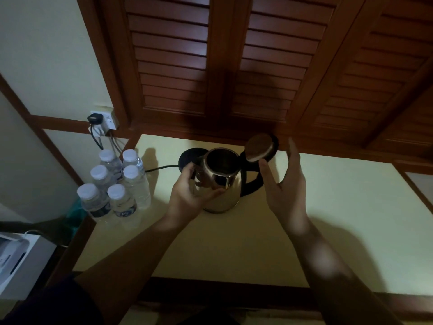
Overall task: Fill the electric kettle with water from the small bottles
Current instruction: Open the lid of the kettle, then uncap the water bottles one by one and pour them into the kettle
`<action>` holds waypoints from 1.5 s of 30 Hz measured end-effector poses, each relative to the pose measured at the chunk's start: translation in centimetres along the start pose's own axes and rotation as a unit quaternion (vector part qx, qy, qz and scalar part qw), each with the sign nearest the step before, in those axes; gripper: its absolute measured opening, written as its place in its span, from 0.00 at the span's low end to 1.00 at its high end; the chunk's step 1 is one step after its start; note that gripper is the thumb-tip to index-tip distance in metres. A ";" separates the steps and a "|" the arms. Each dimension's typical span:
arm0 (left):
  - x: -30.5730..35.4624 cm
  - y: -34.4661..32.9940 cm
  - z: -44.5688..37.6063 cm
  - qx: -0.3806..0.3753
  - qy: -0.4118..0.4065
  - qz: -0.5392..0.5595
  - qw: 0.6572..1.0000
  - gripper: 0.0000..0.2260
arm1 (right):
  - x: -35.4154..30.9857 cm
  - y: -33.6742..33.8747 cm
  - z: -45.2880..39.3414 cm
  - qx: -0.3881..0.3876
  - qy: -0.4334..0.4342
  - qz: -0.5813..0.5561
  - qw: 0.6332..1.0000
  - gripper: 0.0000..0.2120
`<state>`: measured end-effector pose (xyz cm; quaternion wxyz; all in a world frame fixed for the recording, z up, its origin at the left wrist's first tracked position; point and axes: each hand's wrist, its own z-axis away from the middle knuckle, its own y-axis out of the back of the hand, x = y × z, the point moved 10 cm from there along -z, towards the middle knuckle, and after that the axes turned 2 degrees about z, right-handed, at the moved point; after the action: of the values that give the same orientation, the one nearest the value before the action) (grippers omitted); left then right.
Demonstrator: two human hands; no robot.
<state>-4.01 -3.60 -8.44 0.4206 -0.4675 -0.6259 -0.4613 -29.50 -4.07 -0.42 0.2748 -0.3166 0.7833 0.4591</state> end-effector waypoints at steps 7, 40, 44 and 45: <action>2.8 3.3 1.3 0.017 0.026 0.009 0.999 0.46 | -8.1 -0.5 0.4 -0.030 0.150 0.001 0.988 0.37; 6.4 16.8 4.6 -0.097 -0.137 -0.597 0.785 0.17 | -13.4 -24.5 14.7 -0.177 -0.001 -0.153 0.972 0.29; 6.6 15.6 4.5 -0.125 -0.149 -0.559 0.806 0.16 | -12.8 -22.8 14.5 -0.163 0.022 -0.160 0.973 0.25; 6.7 15.0 4.4 -0.137 -0.153 -0.549 0.810 0.15 | -12.5 -21.9 14.5 -0.159 0.030 -0.153 0.975 0.25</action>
<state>8.75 4.01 -0.25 -0.0717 -0.1635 -0.7647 -0.6192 -2.93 3.60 -9.53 0.2641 -0.4859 0.6504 0.5207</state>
